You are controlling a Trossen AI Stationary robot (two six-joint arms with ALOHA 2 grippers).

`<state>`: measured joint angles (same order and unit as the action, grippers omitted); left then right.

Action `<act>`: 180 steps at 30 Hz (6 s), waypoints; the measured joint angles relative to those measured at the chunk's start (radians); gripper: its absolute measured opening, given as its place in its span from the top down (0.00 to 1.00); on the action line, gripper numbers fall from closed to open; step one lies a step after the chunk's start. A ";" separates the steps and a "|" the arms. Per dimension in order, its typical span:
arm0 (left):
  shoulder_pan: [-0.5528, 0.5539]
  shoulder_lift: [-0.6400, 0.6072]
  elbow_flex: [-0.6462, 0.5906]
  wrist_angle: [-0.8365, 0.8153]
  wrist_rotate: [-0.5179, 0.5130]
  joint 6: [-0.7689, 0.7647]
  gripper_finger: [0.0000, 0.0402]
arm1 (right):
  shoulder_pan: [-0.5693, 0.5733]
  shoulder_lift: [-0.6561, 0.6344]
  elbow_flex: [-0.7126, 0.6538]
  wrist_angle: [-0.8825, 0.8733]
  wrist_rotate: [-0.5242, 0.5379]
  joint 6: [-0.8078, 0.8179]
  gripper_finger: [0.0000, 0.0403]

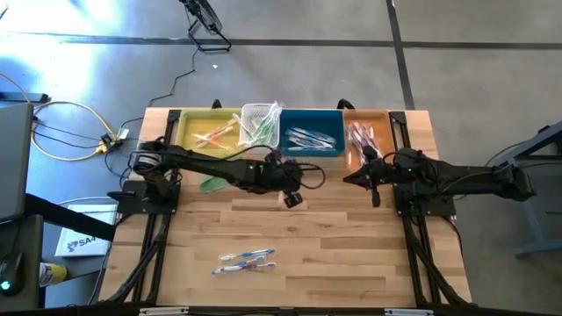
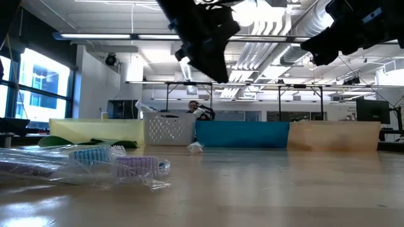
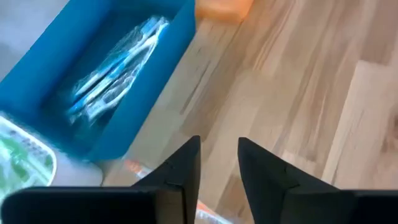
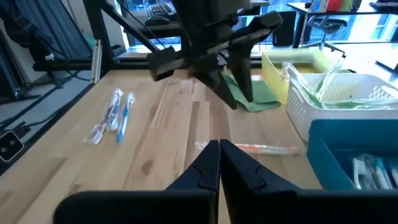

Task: Pick & Place Toothbrushes
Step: Put the orange toothbrush into the yellow bin

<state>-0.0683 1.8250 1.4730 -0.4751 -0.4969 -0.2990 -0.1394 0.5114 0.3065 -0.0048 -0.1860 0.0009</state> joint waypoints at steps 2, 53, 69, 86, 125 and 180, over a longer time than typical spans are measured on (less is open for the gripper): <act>-0.011 0.030 0.050 -0.030 -0.007 -0.035 0.78 | 0.000 0.000 0.000 0.000 0.000 -0.003 0.99; 0.017 0.111 -0.008 -0.169 0.013 -0.414 0.46 | 0.000 0.130 0.001 0.017 0.004 -0.085 0.99; 0.016 0.111 -0.171 -0.032 0.043 -0.563 0.46 | 0.000 0.130 0.001 0.016 0.004 -0.097 0.99; 0.015 0.144 -0.275 0.145 0.064 -0.595 0.46 | 0.000 0.129 0.001 0.016 0.004 -0.103 0.99; 0.011 0.219 -0.102 0.134 0.212 -0.290 0.96 | 0.000 0.129 0.001 0.010 0.004 -0.104 0.99; 0.332 0.125 0.702 -0.839 0.065 0.398 0.96 | 0.000 0.130 0.001 -0.021 0.004 -0.111 0.99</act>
<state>0.2633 1.9495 2.1754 -1.3142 -0.4319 0.0994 -0.1395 0.6411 0.3077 -0.0256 -0.1822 -0.1098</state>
